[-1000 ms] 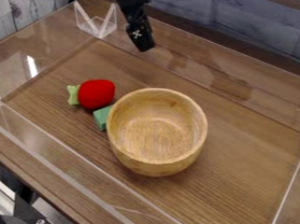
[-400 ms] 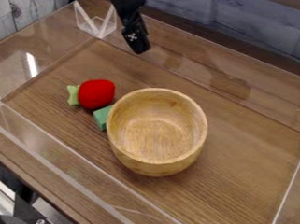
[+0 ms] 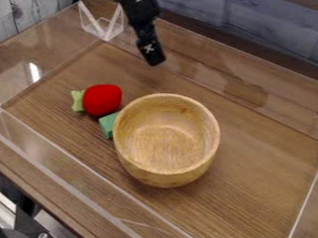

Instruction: Remove the green stick from the brown bowl and put it on the table

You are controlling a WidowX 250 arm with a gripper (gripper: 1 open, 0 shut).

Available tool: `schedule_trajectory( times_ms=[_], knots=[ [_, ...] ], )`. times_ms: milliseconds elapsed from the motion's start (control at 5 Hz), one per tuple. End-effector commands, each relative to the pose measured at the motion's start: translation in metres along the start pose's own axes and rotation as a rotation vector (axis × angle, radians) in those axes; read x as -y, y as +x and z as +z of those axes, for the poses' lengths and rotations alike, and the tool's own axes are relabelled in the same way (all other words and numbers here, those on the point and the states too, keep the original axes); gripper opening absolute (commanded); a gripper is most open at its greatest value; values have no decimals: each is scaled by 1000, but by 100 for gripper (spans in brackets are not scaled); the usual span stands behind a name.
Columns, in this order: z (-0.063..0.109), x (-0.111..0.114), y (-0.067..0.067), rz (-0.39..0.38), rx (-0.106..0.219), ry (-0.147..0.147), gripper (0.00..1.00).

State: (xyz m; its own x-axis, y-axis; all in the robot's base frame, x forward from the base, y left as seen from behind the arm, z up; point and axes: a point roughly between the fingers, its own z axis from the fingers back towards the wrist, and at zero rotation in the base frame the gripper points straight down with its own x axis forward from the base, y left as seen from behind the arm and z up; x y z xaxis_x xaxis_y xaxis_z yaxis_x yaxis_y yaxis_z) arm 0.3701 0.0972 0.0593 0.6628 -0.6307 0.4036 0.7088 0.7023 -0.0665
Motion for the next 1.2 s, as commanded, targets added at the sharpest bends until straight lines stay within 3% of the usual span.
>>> schedule_trajectory(
  times_ms=[0,400,800,1000],
  knots=[
    [30,4,21,-10,27,95,100],
    [34,1,21,-30,22,103,100],
    [36,-14,11,9,19,136,100],
    [35,-23,-2,62,22,162,100]
  ],
)
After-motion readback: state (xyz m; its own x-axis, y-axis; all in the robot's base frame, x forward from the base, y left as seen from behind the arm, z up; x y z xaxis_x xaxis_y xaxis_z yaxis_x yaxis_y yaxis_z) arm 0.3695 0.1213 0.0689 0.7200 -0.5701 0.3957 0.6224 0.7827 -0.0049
